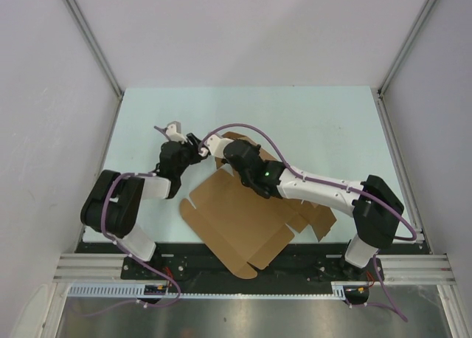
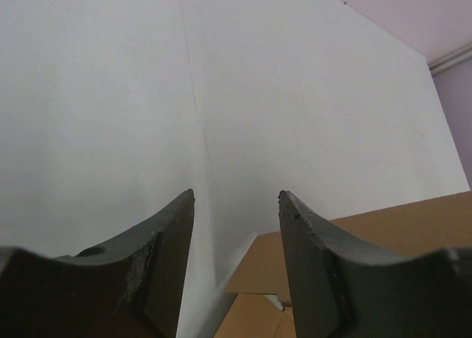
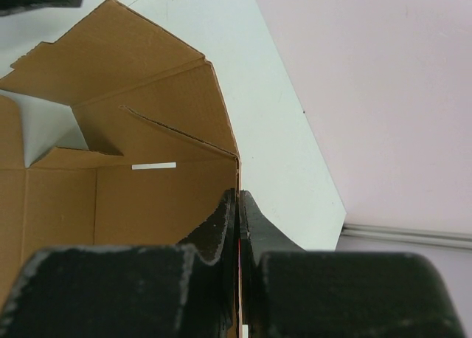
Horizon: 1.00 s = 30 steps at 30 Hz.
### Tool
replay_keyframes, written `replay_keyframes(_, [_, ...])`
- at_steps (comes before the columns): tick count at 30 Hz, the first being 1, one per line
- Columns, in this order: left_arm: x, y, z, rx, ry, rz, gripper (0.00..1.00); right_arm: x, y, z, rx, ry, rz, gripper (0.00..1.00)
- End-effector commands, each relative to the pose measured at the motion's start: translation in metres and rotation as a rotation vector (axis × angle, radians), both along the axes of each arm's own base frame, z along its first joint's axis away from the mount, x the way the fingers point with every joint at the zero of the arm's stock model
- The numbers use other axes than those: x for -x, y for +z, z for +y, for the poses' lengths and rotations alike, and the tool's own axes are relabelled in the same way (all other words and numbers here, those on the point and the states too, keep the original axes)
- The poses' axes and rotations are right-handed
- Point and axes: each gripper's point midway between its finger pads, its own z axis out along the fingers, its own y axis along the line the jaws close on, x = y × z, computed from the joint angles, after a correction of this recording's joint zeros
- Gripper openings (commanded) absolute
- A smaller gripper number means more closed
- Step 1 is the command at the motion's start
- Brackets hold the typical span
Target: Fold the paper box
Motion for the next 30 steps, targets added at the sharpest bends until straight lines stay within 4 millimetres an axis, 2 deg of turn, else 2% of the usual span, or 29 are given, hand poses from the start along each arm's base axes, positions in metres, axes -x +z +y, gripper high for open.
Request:
replay_keyframes(1, [-0.012, 0.050, -0.030, 0.098, -0.122, -0.168, 0.54, 0.006, 0.004, -0.001, 0.010, 0.022, 0.002, 0.00])
replay_keyframes(9, [0.007, 0.079, -0.050, 0.212, -0.228, -0.263, 0.50, 0.005, -0.001, 0.003, 0.079, 0.014, -0.036, 0.00])
replay_keyframes(13, [0.007, 0.095, -0.056, 0.251, -0.253, -0.287, 0.51, -0.001, 0.001, 0.000, 0.087, 0.013, -0.046, 0.00])
replay_keyframes(14, [0.005, 0.091, -0.053, 0.247, -0.229, -0.263, 0.51, -0.002, 0.002, -0.001, 0.085, 0.012, -0.047, 0.00])
replay_keyframes(16, [0.005, 0.097, -0.046, 0.217, -0.198, -0.276, 0.53, -0.007, 0.003, -0.007, 0.077, 0.005, -0.037, 0.00])
replay_keyframes(17, [0.003, 0.090, -0.037, 0.190, -0.146, -0.250, 0.53, -0.008, 0.004, -0.009, 0.065, 0.001, -0.029, 0.00])
replay_keyframes(19, [0.007, 0.095, -0.021, 0.127, -0.083, -0.266, 0.56, -0.014, 0.005, -0.016, 0.045, -0.006, -0.016, 0.00])
replay_keyframes(20, [0.005, 0.086, -0.007, 0.086, -0.013, -0.229, 0.57, -0.016, 0.006, -0.019, 0.037, -0.012, -0.013, 0.00])
replay_keyframes(21, [0.009, 0.094, 0.001, 0.045, 0.012, -0.251, 0.58, -0.017, 0.009, -0.022, 0.026, -0.016, -0.011, 0.00])
replay_keyframes(22, [0.011, 0.094, 0.008, 0.021, 0.037, -0.241, 0.59, -0.019, 0.011, -0.025, 0.017, -0.018, -0.010, 0.00])
replay_keyframes(23, [0.014, 0.083, 0.020, -0.022, 0.085, -0.192, 0.59, -0.019, 0.013, -0.026, 0.011, -0.018, -0.010, 0.00])
replay_keyframes(24, [0.017, 0.094, 0.031, -0.053, 0.126, -0.218, 0.60, -0.020, 0.016, -0.028, 0.000, -0.018, -0.011, 0.00])
replay_keyframes(27, [0.029, 0.096, 0.035, -0.078, 0.119, -0.211, 0.60, -0.021, 0.020, -0.028, -0.014, -0.012, -0.013, 0.00])
replay_keyframes(30, [0.031, 0.093, 0.032, -0.068, 0.106, -0.201, 0.60, -0.020, 0.020, -0.026, -0.019, -0.004, -0.011, 0.00])
